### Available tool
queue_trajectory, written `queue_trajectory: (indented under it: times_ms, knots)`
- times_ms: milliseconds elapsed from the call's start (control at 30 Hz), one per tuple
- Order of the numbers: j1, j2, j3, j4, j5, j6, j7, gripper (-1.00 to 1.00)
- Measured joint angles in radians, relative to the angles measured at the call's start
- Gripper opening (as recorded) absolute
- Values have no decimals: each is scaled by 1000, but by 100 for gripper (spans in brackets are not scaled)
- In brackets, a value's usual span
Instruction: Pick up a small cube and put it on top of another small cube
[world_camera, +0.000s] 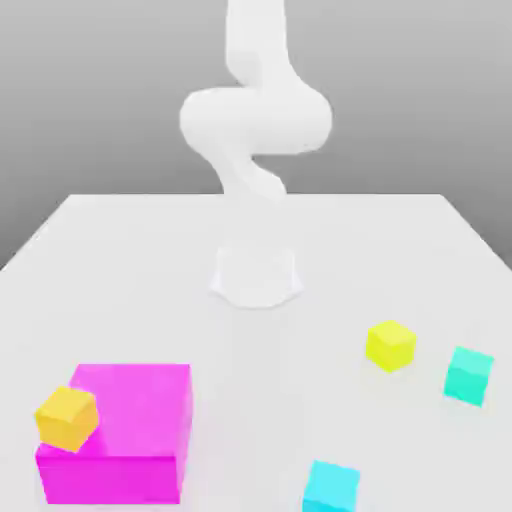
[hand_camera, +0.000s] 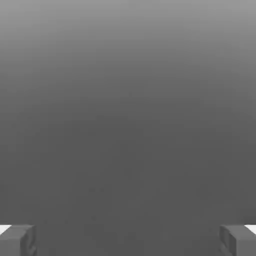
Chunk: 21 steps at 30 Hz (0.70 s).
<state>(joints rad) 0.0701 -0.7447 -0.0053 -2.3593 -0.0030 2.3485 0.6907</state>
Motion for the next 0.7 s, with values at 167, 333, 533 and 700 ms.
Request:
queue_trajectory:
  times_ms: [167, 333, 533, 700]
  knots:
    - [142, 113, -9, -122, -4, 99, -226, 0]
    - [279, 223, -18, -239, -8, 196, -444, 0]
    - [435, 355, -19, -380, -6, 311, -711, 0]
    - [563, 465, -17, -498, -5, 408, -933, 0]
